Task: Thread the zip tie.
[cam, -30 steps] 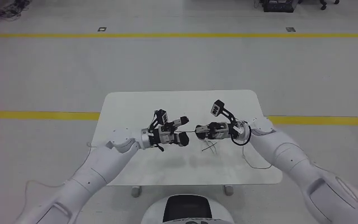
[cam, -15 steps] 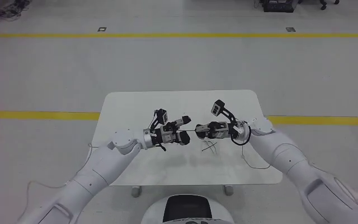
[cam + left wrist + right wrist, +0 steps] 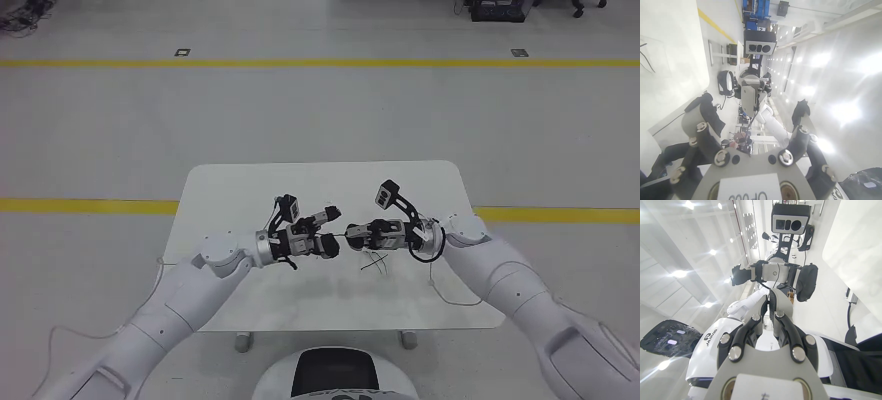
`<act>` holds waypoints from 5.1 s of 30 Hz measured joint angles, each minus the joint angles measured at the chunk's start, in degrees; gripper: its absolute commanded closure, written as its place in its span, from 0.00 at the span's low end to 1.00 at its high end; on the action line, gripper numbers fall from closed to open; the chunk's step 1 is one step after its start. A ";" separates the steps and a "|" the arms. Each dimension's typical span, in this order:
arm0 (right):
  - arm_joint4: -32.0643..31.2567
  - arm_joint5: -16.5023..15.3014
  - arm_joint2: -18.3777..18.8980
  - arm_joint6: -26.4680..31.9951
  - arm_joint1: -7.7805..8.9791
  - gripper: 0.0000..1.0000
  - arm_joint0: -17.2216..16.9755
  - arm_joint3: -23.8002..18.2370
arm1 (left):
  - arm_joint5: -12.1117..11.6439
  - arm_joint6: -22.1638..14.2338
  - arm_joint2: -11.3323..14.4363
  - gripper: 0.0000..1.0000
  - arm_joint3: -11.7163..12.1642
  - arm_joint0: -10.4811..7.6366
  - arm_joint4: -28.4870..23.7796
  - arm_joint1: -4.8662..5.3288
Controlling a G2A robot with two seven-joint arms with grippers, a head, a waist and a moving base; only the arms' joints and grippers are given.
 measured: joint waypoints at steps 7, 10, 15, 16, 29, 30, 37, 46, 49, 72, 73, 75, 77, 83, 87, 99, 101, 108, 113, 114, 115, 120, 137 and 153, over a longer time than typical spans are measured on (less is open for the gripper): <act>-1.12 0.56 1.25 0.00 -0.46 1.00 -0.51 -0.38 | 0.19 -1.20 -0.41 0.00 0.32 0.21 -0.27 -0.09; -1.73 0.78 1.60 0.00 -0.72 1.00 -0.63 -0.61 | 0.09 -1.43 -0.70 0.02 0.66 0.30 -0.47 -0.12; -2.52 0.73 2.55 0.23 -0.97 1.00 -1.08 -0.82 | -0.08 -1.84 -1.31 0.10 0.84 0.50 -0.75 -0.13; -2.64 0.73 2.75 0.28 -0.99 1.00 -1.17 -0.85 | -0.10 -1.90 -1.39 0.10 0.82 0.55 -0.78 -0.13; -4.03 1.78 4.61 1.06 -1.69 1.00 -2.06 -1.05 | 0.29 -2.53 -1.84 0.15 0.45 0.99 -0.45 -0.31; -4.15 1.84 4.71 1.13 -1.79 1.00 -2.08 -0.99 | 0.33 -2.62 -1.88 0.15 0.47 0.99 -0.42 -0.33; -4.74 1.95 5.49 1.45 -2.27 1.00 -2.21 -0.67 | 0.56 -2.94 -2.12 0.16 0.68 0.92 -0.34 -0.45; -6.00 1.98 7.66 2.00 -2.13 1.00 -3.20 -1.49 | 0.52 -3.21 -3.29 0.18 1.38 0.91 -0.99 -0.45; -6.48 2.18 8.32 2.04 -2.07 1.00 -3.61 -1.98 | 0.49 -3.26 -3.76 0.18 1.23 1.15 -1.08 -0.37; -8.02 4.28 8.95 3.56 -3.55 1.00 -3.49 -1.04 | 1.96 -4.47 -2.88 0.61 1.55 0.58 -0.20 -1.06; -8.08 4.32 8.92 3.61 -3.64 1.00 -3.41 -0.83 | 1.92 -4.52 -2.90 0.64 1.63 0.58 -0.19 -1.08; -8.25 4.38 8.92 3.67 -3.81 1.00 -3.27 -0.30 | 1.78 -4.60 -3.02 0.67 1.78 0.63 -0.15 -1.08; -8.38 4.47 9.00 3.71 -3.92 1.00 -3.17 0.15 | 1.69 -4.60 -3.15 0.70 1.79 0.71 -0.06 -1.07; -8.93 5.12 9.17 3.94 -4.27 1.00 -2.89 1.16 | 1.86 -4.81 -3.25 0.76 1.36 0.95 0.72 -1.03; -8.82 5.57 9.23 4.03 -4.59 1.00 -2.80 1.90 | 1.84 -5.22 -3.19 0.80 1.21 1.03 1.02 -1.07; -8.56 6.32 9.60 4.15 -5.45 1.00 -2.31 4.08 | 1.46 -6.27 -3.10 0.86 1.53 0.96 1.16 -1.25; -8.54 6.38 9.67 4.17 -5.57 1.00 -2.27 4.30 | 1.41 -6.41 -3.10 0.87 1.61 0.91 1.16 -1.28; -8.88 6.72 9.94 4.30 -5.95 1.00 -2.13 4.99 | 1.19 -6.71 -3.28 0.94 1.87 0.87 1.04 -1.34; -9.06 6.93 10.18 4.31 -6.17 1.00 -2.11 5.32 | 1.27 -6.77 -3.34 0.93 1.85 0.94 1.12 -1.37; -9.12 6.97 10.23 4.34 -6.23 1.00 -2.10 5.37 | 1.34 -6.79 -3.35 0.94 1.85 0.95 1.12 -1.38; -9.17 6.99 10.26 4.37 -6.27 1.00 -2.10 5.40 | 1.41 -6.82 -3.35 0.94 1.85 0.96 1.12 -1.38; -9.42 7.00 10.44 4.73 -6.50 1.00 -2.10 5.57 | 1.72 -6.92 -3.26 0.93 1.97 0.92 1.24 -1.45; -10.54 6.62 12.04 5.55 -6.61 1.00 -2.89 4.77 | 1.69 -6.34 -3.84 0.95 2.12 0.98 1.74 -1.47; -11.50 7.33 12.89 5.74 -6.82 1.00 -3.42 4.26 | 1.85 -6.49 -3.87 1.00 2.01 1.06 2.07 -1.57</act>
